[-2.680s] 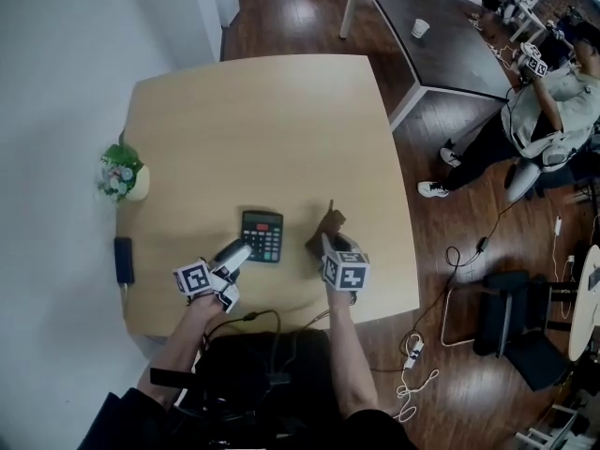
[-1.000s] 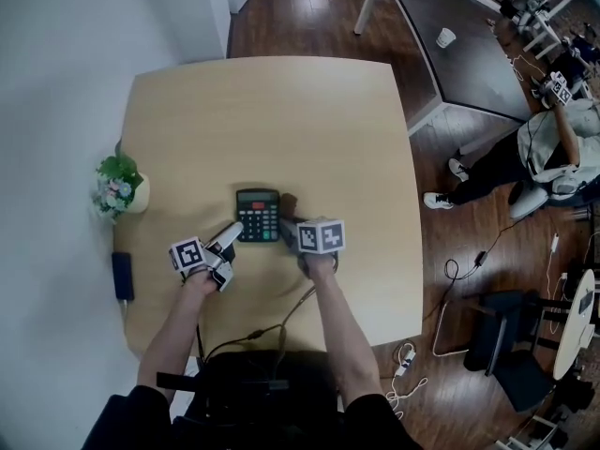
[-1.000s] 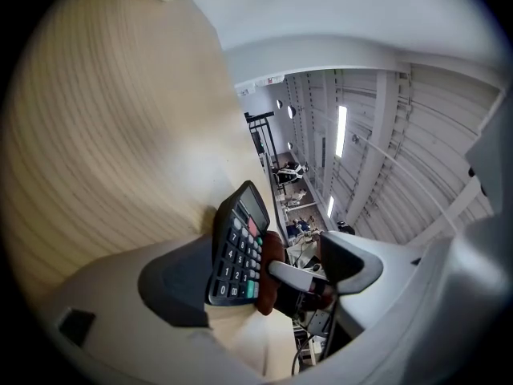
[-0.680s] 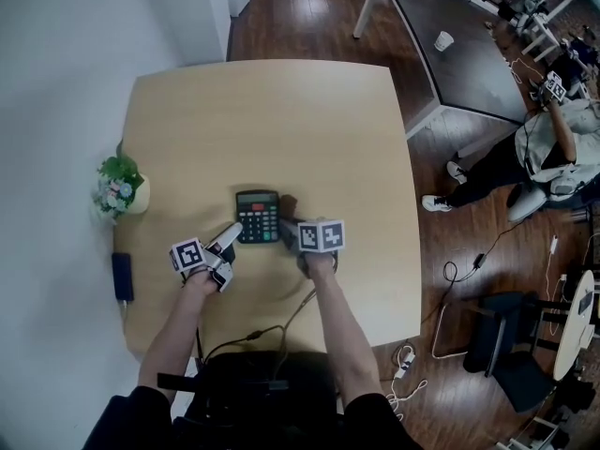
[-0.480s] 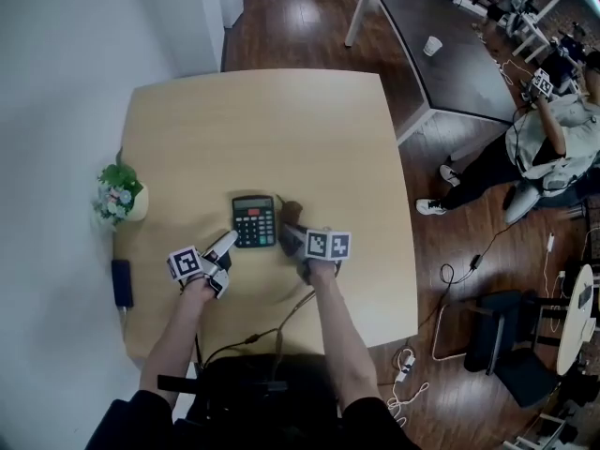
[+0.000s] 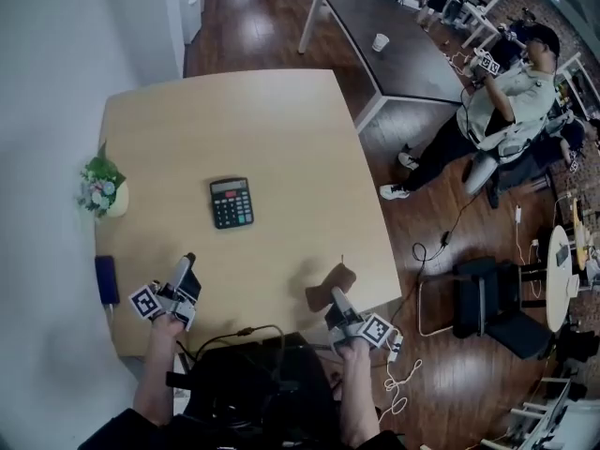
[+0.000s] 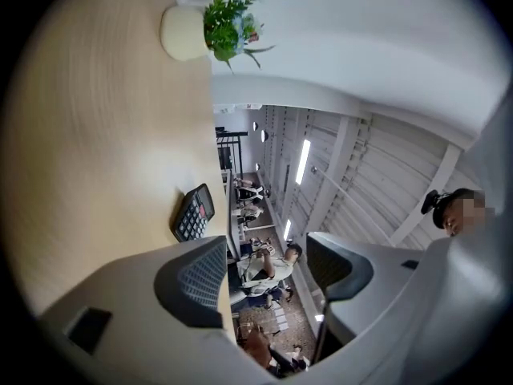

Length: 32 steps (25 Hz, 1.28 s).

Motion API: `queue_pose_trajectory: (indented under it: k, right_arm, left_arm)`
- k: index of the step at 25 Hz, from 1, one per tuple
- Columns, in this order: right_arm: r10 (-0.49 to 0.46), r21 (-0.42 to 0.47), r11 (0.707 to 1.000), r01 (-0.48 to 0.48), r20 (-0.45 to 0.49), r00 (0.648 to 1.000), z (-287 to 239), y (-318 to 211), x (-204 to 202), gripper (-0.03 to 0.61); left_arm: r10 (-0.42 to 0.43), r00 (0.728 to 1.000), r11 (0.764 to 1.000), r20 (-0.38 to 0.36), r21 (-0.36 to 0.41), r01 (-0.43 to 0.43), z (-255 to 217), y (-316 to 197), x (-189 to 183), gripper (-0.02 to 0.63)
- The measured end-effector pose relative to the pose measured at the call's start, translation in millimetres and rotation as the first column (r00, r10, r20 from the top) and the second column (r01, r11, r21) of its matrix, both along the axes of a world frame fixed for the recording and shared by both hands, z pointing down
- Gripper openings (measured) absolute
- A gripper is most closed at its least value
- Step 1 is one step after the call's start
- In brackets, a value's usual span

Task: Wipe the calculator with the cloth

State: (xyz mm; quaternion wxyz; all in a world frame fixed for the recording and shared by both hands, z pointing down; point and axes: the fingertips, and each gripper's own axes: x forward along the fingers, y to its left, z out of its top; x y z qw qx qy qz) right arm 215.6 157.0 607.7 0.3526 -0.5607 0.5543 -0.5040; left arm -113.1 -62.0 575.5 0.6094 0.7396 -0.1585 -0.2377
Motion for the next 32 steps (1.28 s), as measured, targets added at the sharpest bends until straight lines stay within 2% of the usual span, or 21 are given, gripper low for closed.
queue_pose_trajectory:
  k: [3,5,7,10,12,14,16,18,22,28,30,32]
  right_arm:
    - [0.060,0.059,0.996,-0.061,0.017,0.998,-26,29,-7,0.060]
    - [0.022,0.116,0.993,-0.021,-0.009,1.000,-53,20,-18,0.060]
    - [-0.038,0.209,0.977,0.048,-0.054,0.998,-91,-9,-31,0.060]
    - [-0.125,0.359,0.920,0.161,-0.121,0.985,-157,-52,-57,0.060]
    - [-0.177,0.436,0.868,0.237,-0.174,0.969,-200,-68,-77,0.060]
    - [-0.207,0.476,0.826,0.303,-0.245,0.947,-231,-70,-92,0.060]
    - [-0.233,0.491,0.794,0.358,-0.299,0.925,-251,-61,-105,0.060]
    - [-0.258,0.466,0.789,0.400,-0.340,0.904,-253,-42,-111,0.060]
    - [-0.319,0.453,0.772,0.446,-0.332,0.888,-247,-7,-118,0.060]
    - [-0.345,0.463,0.741,0.487,-0.359,0.867,-258,53,-93,0.060]
    - [-0.349,0.468,0.729,0.500,-0.374,0.859,-258,60,-94,0.060]
    - [-0.357,0.474,0.721,0.506,-0.372,0.857,-254,58,-101,0.058]
  left_arm:
    - [-0.014,0.998,0.998,-0.065,0.055,0.018,-33,4,-11,0.296]
    - [-0.016,0.995,0.992,-0.095,0.121,0.027,-66,9,-11,0.282]
    - [-0.005,0.994,0.975,-0.108,0.220,0.029,-107,14,-8,0.281]
    - [0.006,0.993,0.935,-0.116,0.353,0.035,-165,28,-5,0.250]
    - [-0.006,0.994,0.910,-0.113,0.412,0.052,-191,43,-6,0.244]
    - [-0.030,0.994,0.891,-0.102,0.448,0.073,-206,58,-8,0.241]
    - [-0.053,0.993,0.884,-0.107,0.457,0.097,-215,75,-6,0.233]
    - [-0.073,0.989,0.888,-0.127,0.443,0.122,-219,98,0,0.232]
    - [-0.093,0.987,0.878,-0.131,0.458,0.143,-226,148,9,0.229]
    - [-0.101,0.991,0.857,-0.083,0.499,0.129,-247,235,47,0.225]
    - [-0.096,0.993,0.848,-0.073,0.516,0.120,-249,250,54,0.221]
    - [-0.084,0.994,0.851,-0.070,0.514,0.108,-243,252,57,0.219]
